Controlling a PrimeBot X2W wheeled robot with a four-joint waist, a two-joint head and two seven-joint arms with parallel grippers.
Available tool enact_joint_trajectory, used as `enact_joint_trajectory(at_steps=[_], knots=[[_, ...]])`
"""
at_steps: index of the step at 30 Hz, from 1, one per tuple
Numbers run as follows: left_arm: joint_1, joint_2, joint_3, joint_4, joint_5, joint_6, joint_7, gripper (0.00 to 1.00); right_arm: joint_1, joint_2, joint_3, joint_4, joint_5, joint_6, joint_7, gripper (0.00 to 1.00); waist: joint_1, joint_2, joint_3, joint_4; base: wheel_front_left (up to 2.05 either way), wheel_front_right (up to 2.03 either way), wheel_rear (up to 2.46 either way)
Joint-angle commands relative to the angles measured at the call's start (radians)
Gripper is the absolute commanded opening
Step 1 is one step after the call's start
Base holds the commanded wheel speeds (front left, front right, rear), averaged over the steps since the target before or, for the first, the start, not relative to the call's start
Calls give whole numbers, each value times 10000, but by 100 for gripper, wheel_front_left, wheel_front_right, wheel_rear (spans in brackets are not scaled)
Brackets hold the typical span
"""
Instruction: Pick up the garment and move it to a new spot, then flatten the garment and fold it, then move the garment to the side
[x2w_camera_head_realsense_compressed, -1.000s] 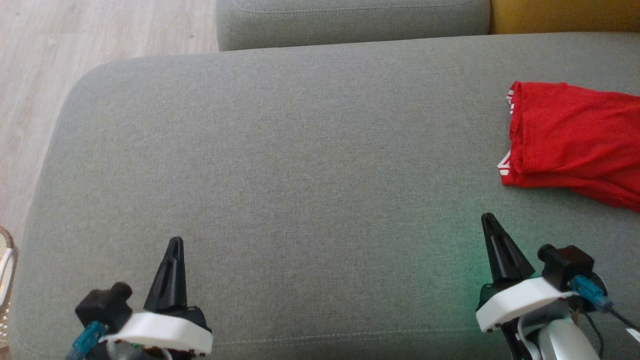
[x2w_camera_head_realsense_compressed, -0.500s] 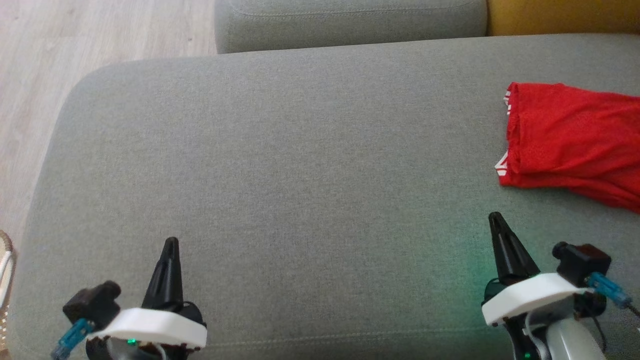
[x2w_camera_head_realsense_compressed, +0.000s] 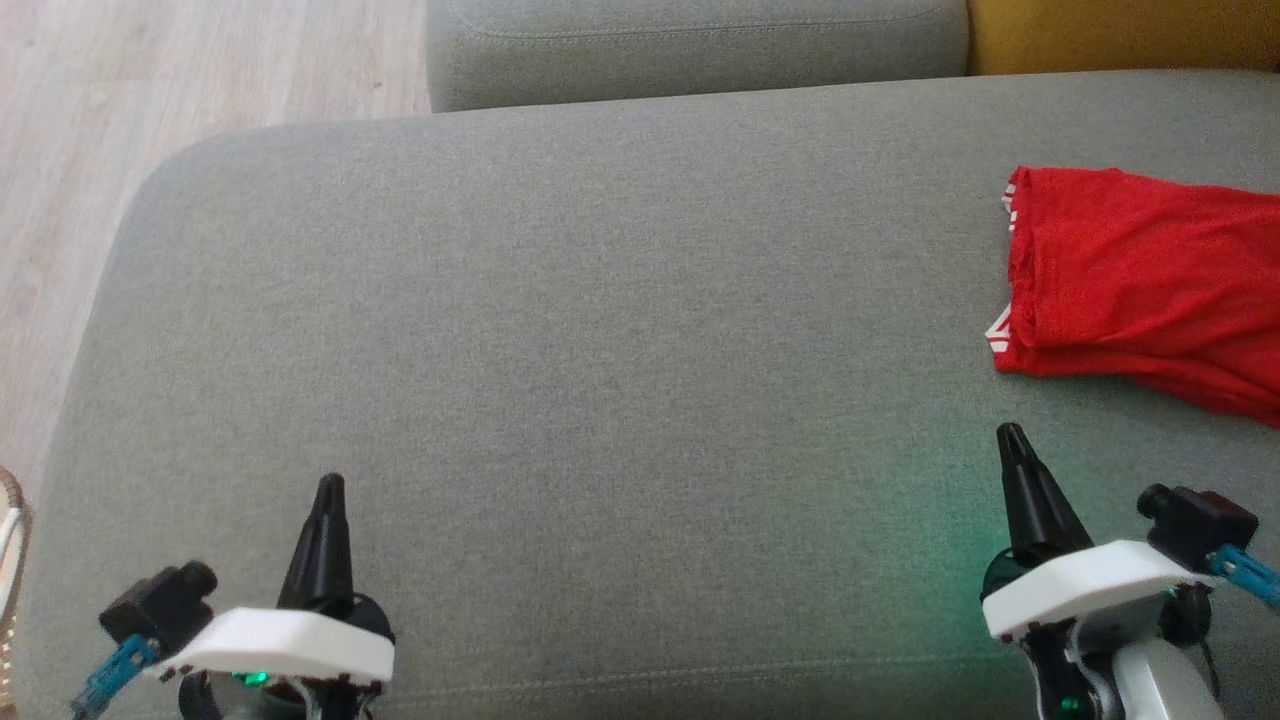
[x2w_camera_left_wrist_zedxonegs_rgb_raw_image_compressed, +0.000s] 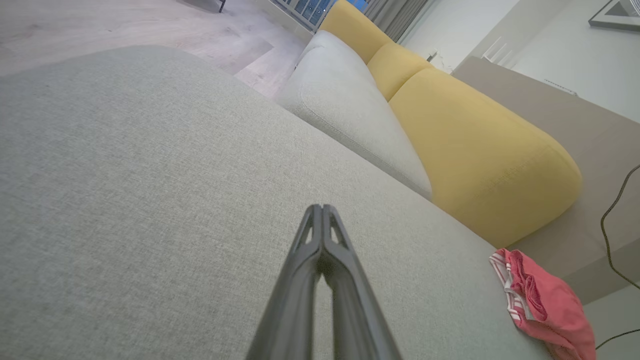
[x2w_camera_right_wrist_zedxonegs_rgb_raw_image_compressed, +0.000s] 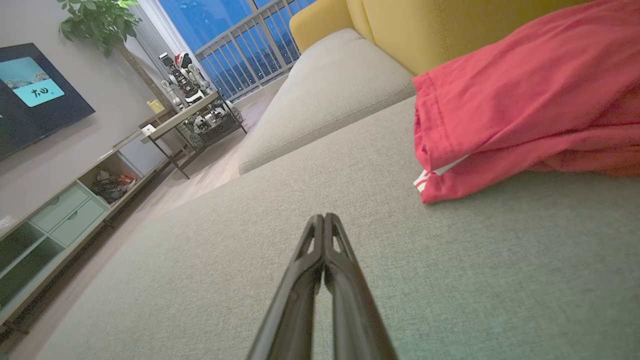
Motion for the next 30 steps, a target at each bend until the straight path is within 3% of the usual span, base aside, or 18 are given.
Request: enact_joint_trajectory(at_steps=[1,30], knots=[[-509,129,185,-253,-220,-66,32,0,-446,-7,-11,-356,260,-1,83,0,0,0,-4,-3,0,0,0],[-875,192,635,41,-3221,-207,822,0,-483,-3,-290,-389,3650,-2,926,0,0,0,-121,-99,0,0,0]])
